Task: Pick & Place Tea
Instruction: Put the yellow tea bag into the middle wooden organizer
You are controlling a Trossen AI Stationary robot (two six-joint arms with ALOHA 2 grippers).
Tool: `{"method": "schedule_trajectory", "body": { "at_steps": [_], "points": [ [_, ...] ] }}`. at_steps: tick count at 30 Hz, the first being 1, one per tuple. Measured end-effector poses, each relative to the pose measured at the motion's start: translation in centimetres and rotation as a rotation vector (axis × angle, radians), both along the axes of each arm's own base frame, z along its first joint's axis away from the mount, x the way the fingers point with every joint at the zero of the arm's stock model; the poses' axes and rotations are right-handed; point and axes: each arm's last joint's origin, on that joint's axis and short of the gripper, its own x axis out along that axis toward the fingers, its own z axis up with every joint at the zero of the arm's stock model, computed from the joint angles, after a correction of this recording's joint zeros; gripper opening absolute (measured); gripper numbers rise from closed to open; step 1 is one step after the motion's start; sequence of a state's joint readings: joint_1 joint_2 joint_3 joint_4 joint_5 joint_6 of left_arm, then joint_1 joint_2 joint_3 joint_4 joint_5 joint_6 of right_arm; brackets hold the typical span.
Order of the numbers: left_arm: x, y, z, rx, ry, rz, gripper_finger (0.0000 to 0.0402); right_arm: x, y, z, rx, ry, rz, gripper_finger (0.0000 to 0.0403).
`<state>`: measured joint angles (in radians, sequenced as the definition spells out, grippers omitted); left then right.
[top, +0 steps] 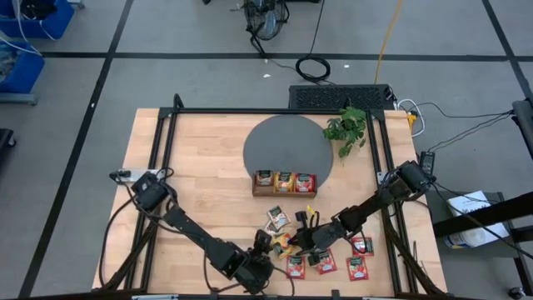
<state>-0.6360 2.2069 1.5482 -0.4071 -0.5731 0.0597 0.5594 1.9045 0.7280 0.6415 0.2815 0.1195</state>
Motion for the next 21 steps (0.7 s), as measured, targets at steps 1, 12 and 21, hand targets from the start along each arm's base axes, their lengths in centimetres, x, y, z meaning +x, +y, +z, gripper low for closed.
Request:
{"method": "schedule_trajectory", "body": {
  "at_steps": [1,12,21],
  "points": [
    [0.1,0.1,-0.5,0.020,0.013,-0.008,0.0182,0.0,0.0,0.0,0.001,0.002,0.002,0.0001],
    [0.8,0.9,-1.1,0.057,-0.010,0.030,0.0131,0.0,-0.1,0.0,0.032,0.011,0.006,0.0000],
    [1.5,1.7,-1.2,-0.004,0.015,0.024,0.0111,0.1,0.0,0.1,0.072,0.009,0.041,0.0000]
  ]
}}
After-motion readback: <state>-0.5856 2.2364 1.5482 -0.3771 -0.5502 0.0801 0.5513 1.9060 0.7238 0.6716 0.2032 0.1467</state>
